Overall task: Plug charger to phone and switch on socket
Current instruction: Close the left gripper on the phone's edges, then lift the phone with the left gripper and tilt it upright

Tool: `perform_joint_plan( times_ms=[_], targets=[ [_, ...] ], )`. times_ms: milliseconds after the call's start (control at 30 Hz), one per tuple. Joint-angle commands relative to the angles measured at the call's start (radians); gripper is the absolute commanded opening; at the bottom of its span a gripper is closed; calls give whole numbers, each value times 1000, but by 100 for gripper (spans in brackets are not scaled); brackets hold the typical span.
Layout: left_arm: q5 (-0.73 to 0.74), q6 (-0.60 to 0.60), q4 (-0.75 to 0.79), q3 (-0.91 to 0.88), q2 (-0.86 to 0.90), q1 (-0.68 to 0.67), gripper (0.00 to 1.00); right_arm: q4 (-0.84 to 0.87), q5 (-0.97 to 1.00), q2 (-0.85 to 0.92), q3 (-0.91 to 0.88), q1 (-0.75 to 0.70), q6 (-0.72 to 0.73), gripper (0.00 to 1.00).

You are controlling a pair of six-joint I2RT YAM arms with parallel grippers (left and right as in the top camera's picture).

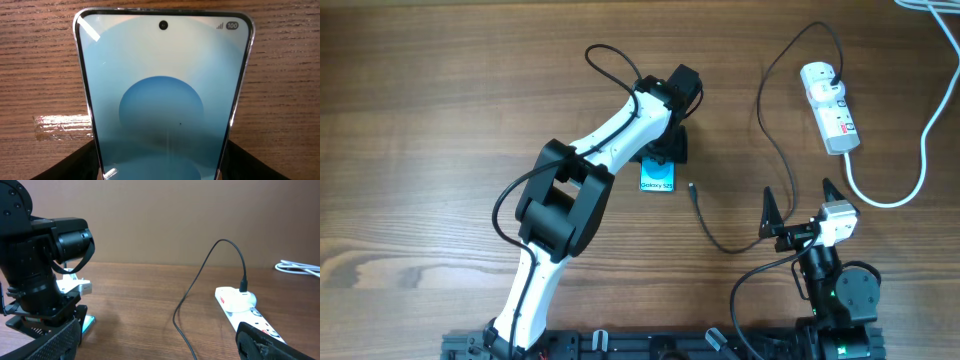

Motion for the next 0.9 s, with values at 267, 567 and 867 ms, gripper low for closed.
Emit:
perform_joint_plan(
  times_ms=[267,567,867],
  targets=[
    [39,5,15,-24,39,1,67,2,10,0,-1,5,6,100],
    [99,5,-3,-24,38,6,66,2,10,0,-1,5,6,100],
    [98,5,-6,-21,1,6,63,2,10,0,-1,5,6,100]
  ],
)
